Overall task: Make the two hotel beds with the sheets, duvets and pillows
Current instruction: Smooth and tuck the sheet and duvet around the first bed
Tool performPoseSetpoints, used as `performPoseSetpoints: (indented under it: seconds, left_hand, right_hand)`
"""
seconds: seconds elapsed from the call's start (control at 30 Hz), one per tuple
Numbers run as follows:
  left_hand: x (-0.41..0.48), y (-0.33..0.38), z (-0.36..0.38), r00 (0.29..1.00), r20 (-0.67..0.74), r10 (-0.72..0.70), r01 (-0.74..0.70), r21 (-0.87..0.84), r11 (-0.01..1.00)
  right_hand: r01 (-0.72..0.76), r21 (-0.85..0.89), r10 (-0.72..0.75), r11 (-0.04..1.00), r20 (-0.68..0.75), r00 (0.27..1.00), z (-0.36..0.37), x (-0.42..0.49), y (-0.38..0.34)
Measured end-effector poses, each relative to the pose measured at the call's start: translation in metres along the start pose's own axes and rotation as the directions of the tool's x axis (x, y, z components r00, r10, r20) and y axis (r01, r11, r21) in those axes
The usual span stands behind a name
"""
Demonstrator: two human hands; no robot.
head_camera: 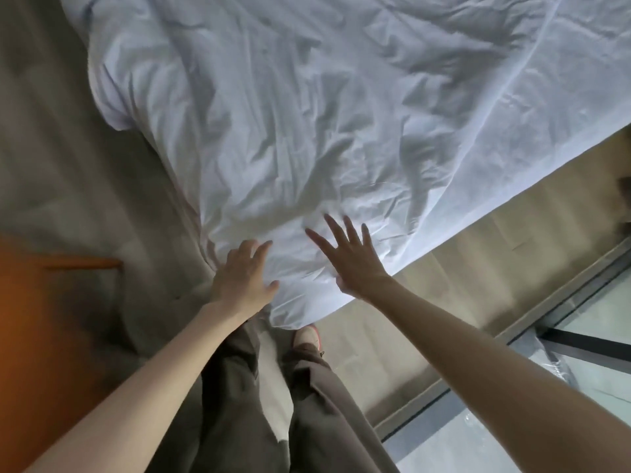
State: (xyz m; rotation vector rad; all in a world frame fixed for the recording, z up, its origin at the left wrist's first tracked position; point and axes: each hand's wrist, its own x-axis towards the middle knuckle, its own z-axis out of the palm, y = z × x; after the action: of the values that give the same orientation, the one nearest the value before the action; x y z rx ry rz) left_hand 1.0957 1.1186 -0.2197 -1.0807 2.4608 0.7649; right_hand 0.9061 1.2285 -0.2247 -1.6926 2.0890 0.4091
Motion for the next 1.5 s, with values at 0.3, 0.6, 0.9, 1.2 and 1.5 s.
performPoseSetpoints:
  seconds: [0.3, 0.6, 0.9, 1.2, 1.5]
  left_hand:
    - [0.032, 0.015, 0.07, 0.981, -0.106, -0.161, 0.149, -0.117, 0.982]
    - [0.052, 0.035, 0.064, 0.835, -0.427, -0.348, 0.241, -0.284, 0.928]
    - [0.035, 0.007, -0.012, 0.875, -0.406, -0.264, 0.165, -0.263, 0.951]
    - [-0.073, 0.034, -0.069, 0.901, -0.416, -0.12, 0.077, -0.119, 0.99]
    - [-0.144, 0.054, -0.098, 0.846, -0.531, -0.051, 0.051, -0.016, 0.999]
  right_hand:
    - [0.061, 0.165, -0.005, 0.984, -0.32, 0.947, 0.018, 0.059, 0.03]
    - [0.206, 0.178, -0.118, 0.962, -0.411, 0.904, -0.053, 0.038, 0.021]
    - [0.132, 0.263, -0.014, 0.956, -0.407, 0.913, -0.091, 0.014, 0.017]
    - [-0.019, 0.202, 0.091, 0.979, -0.353, 0.931, -0.136, -0.057, -0.002]
    - [-0.097, 0.145, 0.156, 0.985, -0.48, 0.863, -0.173, -0.12, -0.025]
